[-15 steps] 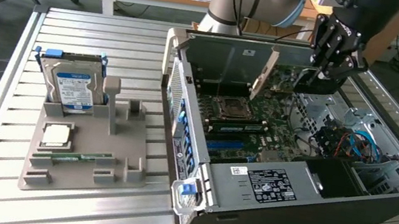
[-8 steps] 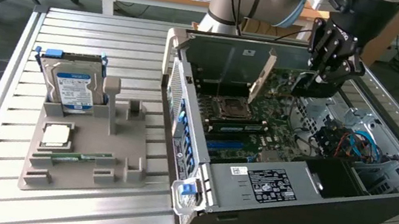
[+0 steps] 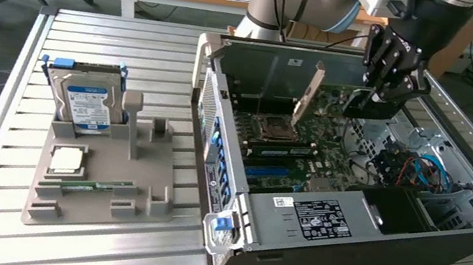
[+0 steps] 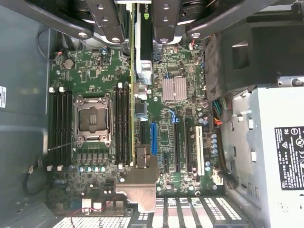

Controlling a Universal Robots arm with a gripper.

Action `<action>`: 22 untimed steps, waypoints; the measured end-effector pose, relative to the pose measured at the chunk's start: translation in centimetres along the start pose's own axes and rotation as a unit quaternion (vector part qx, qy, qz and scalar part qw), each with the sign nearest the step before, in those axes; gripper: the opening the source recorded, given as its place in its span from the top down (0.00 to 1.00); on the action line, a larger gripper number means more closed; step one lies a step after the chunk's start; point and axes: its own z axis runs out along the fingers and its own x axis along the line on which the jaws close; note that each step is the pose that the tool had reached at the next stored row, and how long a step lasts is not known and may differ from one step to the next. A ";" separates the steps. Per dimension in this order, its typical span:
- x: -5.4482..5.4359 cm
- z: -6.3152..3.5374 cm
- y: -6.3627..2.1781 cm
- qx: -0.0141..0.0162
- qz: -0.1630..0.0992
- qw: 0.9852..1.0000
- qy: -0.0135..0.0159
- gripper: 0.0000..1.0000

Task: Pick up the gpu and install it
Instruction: 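Insert the gpu into the slot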

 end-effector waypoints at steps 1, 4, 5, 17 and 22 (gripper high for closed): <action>0.0 0.00 0.00 0.000 0.000 1.000 0.000 0.73; 0.0 0.01 0.00 0.000 0.000 1.000 0.000 0.73; 0.0 0.01 0.00 0.000 0.000 1.000 0.000 0.73; 0.0 0.40 0.18 0.000 0.000 1.000 0.000 0.73; 0.1 0.46 0.77 0.000 0.000 1.000 0.000 0.73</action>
